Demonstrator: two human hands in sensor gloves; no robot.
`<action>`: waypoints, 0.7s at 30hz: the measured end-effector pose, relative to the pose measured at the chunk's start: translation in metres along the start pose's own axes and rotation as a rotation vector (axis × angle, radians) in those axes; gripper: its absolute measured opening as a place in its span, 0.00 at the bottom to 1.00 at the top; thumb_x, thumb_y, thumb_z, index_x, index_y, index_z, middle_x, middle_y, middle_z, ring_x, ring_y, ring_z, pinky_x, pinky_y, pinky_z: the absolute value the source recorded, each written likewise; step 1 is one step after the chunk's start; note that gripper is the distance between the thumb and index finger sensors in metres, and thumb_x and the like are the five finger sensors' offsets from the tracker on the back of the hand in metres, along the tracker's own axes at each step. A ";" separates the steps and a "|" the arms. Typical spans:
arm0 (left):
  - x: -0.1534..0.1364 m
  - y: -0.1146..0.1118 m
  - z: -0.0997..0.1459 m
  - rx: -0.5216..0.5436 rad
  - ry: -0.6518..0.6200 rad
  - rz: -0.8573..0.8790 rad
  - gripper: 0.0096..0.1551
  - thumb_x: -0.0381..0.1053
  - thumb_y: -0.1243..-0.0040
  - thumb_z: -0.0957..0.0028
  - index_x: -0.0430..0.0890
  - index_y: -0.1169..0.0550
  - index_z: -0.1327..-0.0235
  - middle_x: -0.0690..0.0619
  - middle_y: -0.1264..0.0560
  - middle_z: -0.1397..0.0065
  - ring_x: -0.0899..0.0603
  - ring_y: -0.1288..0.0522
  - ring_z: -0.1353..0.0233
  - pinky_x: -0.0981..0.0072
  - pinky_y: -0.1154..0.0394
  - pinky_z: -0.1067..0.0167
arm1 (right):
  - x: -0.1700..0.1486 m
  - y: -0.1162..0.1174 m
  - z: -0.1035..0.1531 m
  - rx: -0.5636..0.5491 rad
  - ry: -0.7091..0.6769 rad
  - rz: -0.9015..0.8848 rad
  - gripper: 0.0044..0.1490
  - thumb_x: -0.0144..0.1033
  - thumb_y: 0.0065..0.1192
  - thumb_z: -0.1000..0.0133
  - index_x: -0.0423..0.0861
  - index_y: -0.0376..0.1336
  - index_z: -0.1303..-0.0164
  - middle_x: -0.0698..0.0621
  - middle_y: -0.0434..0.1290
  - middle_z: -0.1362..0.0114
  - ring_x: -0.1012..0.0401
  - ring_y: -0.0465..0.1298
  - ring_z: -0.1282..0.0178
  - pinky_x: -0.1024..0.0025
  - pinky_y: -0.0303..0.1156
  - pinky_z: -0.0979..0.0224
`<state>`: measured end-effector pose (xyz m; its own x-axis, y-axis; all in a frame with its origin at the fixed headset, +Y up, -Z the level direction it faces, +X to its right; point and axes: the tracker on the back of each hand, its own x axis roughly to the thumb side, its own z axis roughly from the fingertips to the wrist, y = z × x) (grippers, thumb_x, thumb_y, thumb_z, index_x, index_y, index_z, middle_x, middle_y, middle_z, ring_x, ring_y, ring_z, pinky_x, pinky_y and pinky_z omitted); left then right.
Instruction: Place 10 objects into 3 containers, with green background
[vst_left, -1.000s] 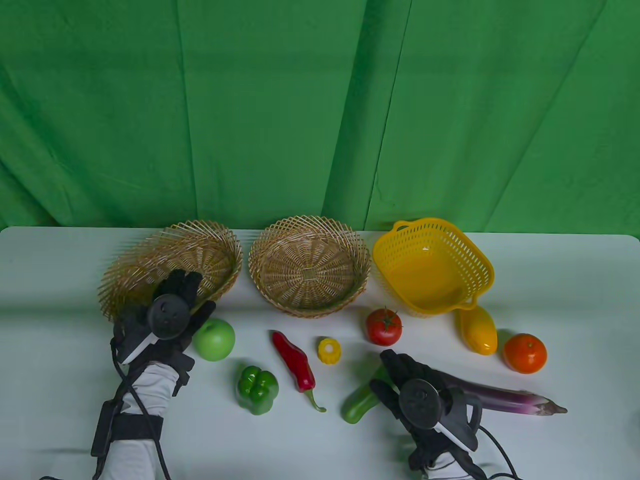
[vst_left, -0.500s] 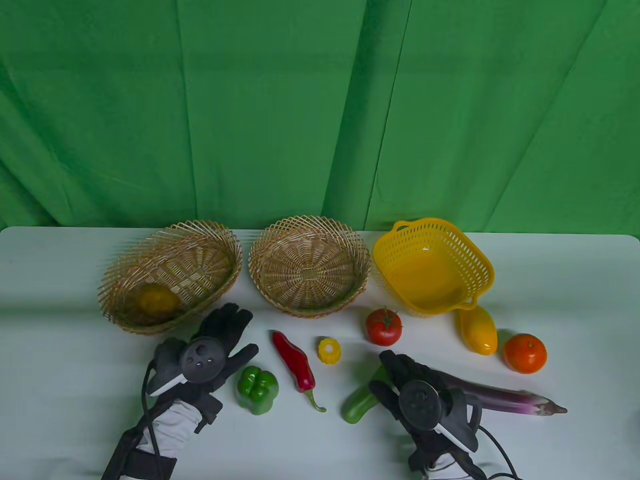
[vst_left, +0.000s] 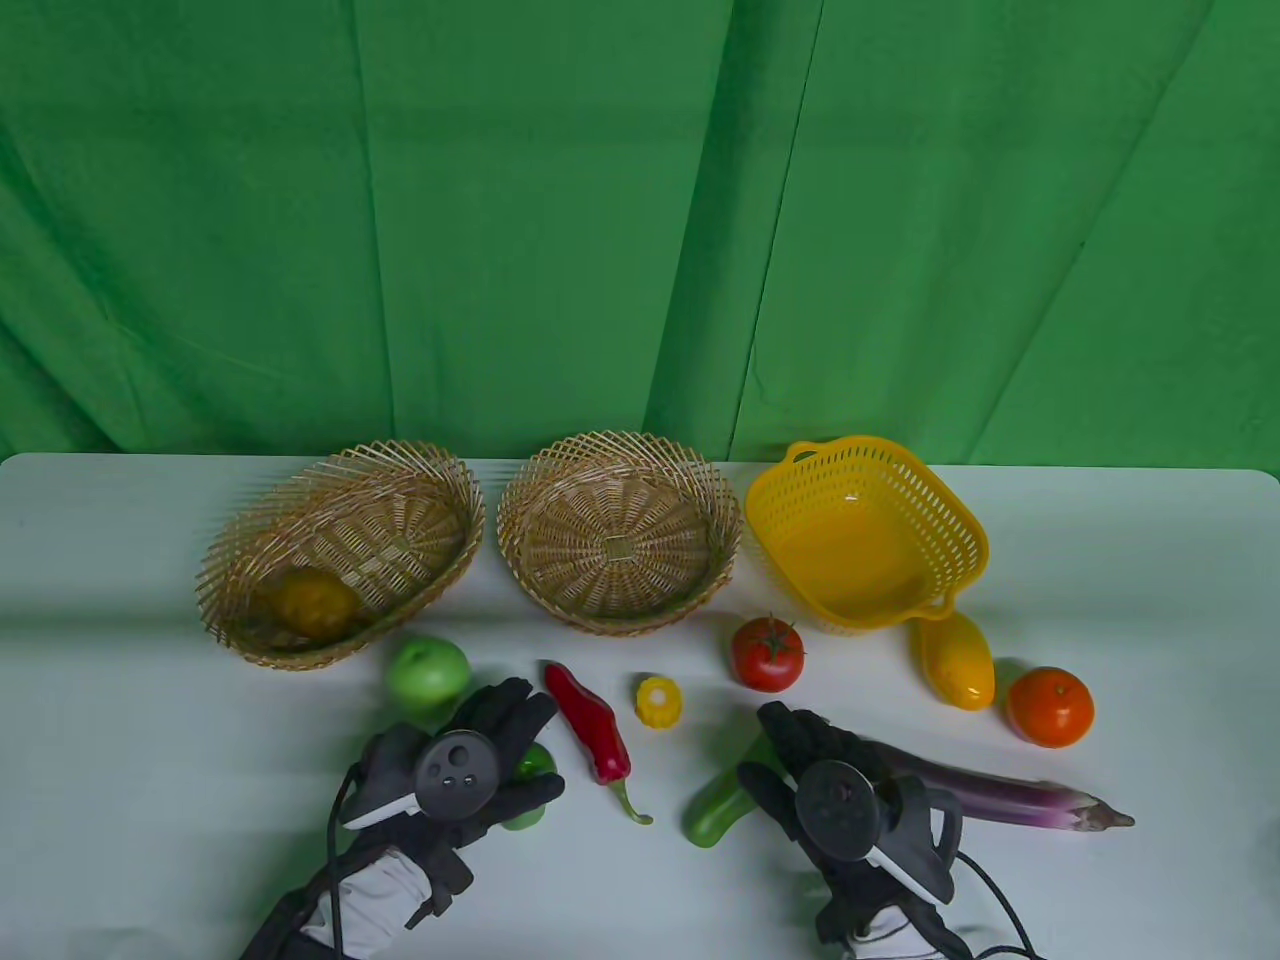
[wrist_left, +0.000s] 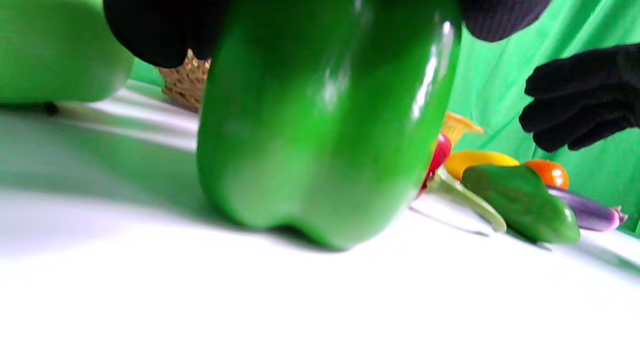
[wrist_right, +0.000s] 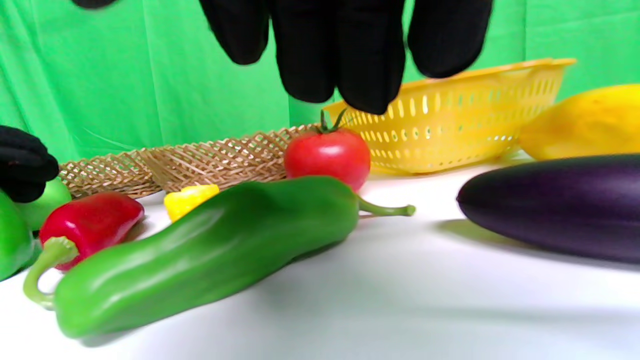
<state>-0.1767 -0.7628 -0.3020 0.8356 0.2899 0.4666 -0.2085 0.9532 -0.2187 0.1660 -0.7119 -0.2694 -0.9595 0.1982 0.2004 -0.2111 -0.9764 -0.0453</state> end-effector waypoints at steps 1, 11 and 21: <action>0.000 -0.002 -0.001 -0.018 0.002 -0.001 0.52 0.76 0.56 0.43 0.50 0.47 0.11 0.35 0.47 0.12 0.23 0.41 0.17 0.34 0.34 0.31 | 0.000 0.000 0.000 0.001 0.000 0.001 0.45 0.68 0.41 0.41 0.54 0.54 0.16 0.43 0.67 0.17 0.41 0.70 0.24 0.37 0.62 0.22; 0.001 -0.004 -0.005 -0.018 0.008 -0.052 0.49 0.76 0.48 0.46 0.51 0.38 0.17 0.38 0.37 0.18 0.28 0.26 0.26 0.47 0.22 0.40 | 0.001 0.000 0.000 0.002 0.001 0.009 0.45 0.68 0.41 0.41 0.54 0.54 0.16 0.43 0.67 0.17 0.41 0.70 0.24 0.37 0.62 0.22; -0.002 0.000 -0.008 -0.005 0.012 -0.014 0.48 0.75 0.48 0.47 0.49 0.35 0.19 0.38 0.33 0.20 0.29 0.24 0.27 0.49 0.20 0.42 | 0.002 0.001 0.000 0.010 -0.002 0.000 0.45 0.68 0.41 0.41 0.54 0.53 0.16 0.43 0.67 0.17 0.41 0.70 0.24 0.37 0.62 0.22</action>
<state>-0.1747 -0.7641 -0.3101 0.8447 0.2756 0.4588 -0.1946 0.9567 -0.2165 0.1640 -0.7125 -0.2691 -0.9591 0.1983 0.2020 -0.2095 -0.9772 -0.0354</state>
